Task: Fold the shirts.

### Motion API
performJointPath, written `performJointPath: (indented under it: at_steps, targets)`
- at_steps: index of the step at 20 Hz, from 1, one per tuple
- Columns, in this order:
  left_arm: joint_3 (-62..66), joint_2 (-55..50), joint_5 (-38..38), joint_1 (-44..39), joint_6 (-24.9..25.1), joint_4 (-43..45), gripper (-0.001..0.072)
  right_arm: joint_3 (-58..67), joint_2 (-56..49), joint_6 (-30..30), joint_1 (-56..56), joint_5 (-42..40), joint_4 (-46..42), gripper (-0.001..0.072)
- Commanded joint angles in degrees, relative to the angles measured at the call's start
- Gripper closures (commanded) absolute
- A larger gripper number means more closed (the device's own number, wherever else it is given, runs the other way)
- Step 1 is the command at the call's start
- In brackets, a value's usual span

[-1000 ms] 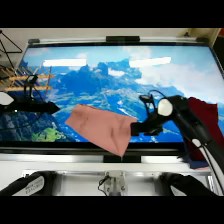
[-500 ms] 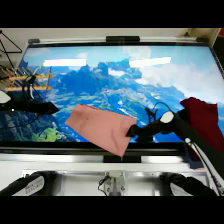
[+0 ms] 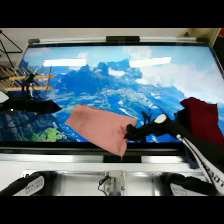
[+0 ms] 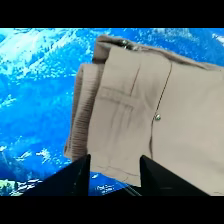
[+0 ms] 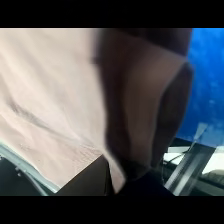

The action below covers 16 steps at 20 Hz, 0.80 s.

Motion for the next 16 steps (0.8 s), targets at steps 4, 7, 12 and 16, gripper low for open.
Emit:
performJointPath:
  at_steps: [4, 7, 12, 16]
  targets:
    - [0.0, 0.1, 0.0, 0.0, 0.0, -1.4, 0.0309, 5.6, 3.5, -4.7, -3.1, 0.5, 2.5, 0.0666]
    - [0.0, 0.1, 0.1, 0.0, 0.0, -1.4, 0.0309, 15.5, 8.9, -4.4, -10.5, 5.3, 0.8, 0.0666]
    - [0.0, 0.1, 0.1, 0.0, 0.0, -1.4, 0.0309, 31.6, 14.5, 2.3, -26.5, 12.9, -7.7, 0.0666]
    - [0.0, 0.1, 0.1, 0.0, 0.0, -1.4, 0.0309, 40.5, 15.6, 3.6, -40.0, 20.0, -10.8, 0.0666]
